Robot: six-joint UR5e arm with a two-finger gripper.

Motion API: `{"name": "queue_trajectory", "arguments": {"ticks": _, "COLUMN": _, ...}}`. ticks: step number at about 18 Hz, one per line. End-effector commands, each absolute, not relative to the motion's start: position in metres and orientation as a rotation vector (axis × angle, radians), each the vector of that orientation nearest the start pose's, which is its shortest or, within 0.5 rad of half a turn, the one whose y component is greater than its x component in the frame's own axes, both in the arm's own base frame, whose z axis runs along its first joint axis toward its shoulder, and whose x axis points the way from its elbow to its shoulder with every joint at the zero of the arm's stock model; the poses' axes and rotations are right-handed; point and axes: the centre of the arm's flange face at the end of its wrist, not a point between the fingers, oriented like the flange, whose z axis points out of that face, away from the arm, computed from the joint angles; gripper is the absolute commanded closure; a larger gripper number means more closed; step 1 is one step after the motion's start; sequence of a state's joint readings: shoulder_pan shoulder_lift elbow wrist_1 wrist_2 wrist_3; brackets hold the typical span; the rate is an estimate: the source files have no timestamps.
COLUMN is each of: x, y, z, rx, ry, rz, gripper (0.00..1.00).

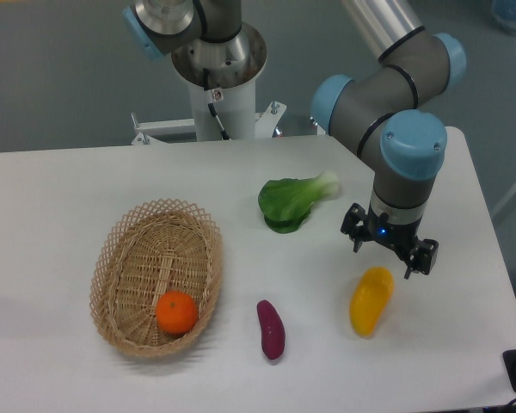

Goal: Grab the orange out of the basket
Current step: 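Move the open gripper from above the yellow pepper toward the basket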

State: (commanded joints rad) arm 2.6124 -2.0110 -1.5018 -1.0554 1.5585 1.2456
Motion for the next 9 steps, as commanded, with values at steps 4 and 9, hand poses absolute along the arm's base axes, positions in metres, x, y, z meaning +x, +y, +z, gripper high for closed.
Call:
{"name": "queue_trajectory", "arguments": {"ticks": 4, "x": -0.498, "y": 0.451, "z": 0.319, "rx": -3.048, "ry": 0.318, "rz": 0.188, "gripper": 0.0}}
{"name": "queue_trajectory", "arguments": {"ticks": 9, "x": -0.482, "y": 0.468, "z": 0.32, "rx": -3.047, "ry": 0.294, "rz": 0.184, "gripper": 0.0}}
